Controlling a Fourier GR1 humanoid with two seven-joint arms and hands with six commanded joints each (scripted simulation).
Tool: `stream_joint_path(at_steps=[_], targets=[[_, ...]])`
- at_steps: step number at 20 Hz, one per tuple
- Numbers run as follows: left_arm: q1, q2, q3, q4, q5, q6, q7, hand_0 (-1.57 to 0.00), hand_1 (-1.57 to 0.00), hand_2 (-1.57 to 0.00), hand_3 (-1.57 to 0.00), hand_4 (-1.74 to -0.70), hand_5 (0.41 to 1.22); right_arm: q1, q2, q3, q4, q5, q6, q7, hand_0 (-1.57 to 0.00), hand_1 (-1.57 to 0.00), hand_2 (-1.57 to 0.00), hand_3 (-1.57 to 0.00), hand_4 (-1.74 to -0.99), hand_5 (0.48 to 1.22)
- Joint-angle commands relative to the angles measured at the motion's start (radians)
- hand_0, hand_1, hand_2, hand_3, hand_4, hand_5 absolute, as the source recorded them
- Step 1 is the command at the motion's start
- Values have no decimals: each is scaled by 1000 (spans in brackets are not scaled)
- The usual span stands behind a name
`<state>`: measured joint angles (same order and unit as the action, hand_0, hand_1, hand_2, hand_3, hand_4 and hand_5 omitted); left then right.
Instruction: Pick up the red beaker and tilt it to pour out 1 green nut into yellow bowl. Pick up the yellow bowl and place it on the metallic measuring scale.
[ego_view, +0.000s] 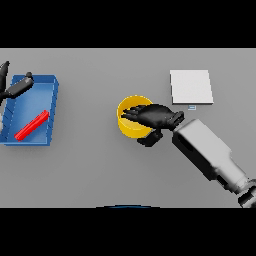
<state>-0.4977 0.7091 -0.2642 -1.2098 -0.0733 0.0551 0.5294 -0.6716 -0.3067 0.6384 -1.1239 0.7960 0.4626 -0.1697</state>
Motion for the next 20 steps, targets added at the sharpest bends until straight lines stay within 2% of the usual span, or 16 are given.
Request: stream_joint_path(at_steps=[1,3,4,5,6,8,9,10,11,12,13,14,18,20], targets=[[-2,2,3,1,0,2,3,1,1,1,1,-793,729,-2,-1,4,-6,4,2,1,1,1,-4,-11,-1308,729],[5,-4,-3,-6,2,-1,-4,1,1,1,1,-792,725,-12,14,9,27,15,1,30,-16,-40,-68,-94,-1339,784],[4,4,2,-4,2,-1,-7,1,1,1,1,-792,723,-11,14,17,23,19,4,27,-93,-107,-133,-160,-1362,820],[14,0,2,-6,6,0,-17,1,1,1,1,-793,722,-4,11,29,14,27,9,20,-258,-236,-233,-249,-1387,900],[15,4,6,-15,10,0,-15,1,1,1,1,-793,723,-3,9,31,4,23,21,17,-508,-437,-388,-359,-1425,964],[9,6,11,-12,12,2,-10,1,1,1,1,-796,726,-19,0,26,3,16,60,24,-891,-846,-814,-594,-1534,1057],[13,5,11,-13,13,4,-10,1,1,1,1,-800,727,-13,0,29,1,10,72,24,-1027,-991,-965,-691,-1571,1090],[2,0,6,-16,6,7,0,1,1,1,1,-799,728,-12,-6,33,0,6,71,17,-1136,-1107,-1086,-867,-1604,1116],[5,3,8,-17,10,3,-2,1,1,1,1,-799,727,-15,-6,31,0,-1,82,22,-1223,-1200,-1183,-932,-1628,1137],[17,4,6,-22,11,5,-8,1,1,1,1,-799,727,-16,-4,30,2,-7,87,29,-1292,-1274,-1261,-1019,-1649,1154],[17,1,5,-23,9,8,-1,1,1,1,1,-800,726,-11,-15,29,-4,-15,86,14,-1348,-1333,-1283,-1092,-1667,1167],[9,-1,5,-16,6,9,-6,1,1,1,1,-802,725,-8,-11,35,-8,-9,70,25,-1393,-1381,-1314,-1142,-1682,1178],[11,5,4,-29,6,7,3,1,1,1,1,-805,725,-10,-27,32,-27,-28,87,32,-1498,-1493,-1453,-1181,-1717,1203],[21,20,7,-51,12,-1,9,1,1,1,1,-802,724,-9,-55,19,-69,-51,109,24,-1524,-1521,-1470,-1192,-1726,1210]])
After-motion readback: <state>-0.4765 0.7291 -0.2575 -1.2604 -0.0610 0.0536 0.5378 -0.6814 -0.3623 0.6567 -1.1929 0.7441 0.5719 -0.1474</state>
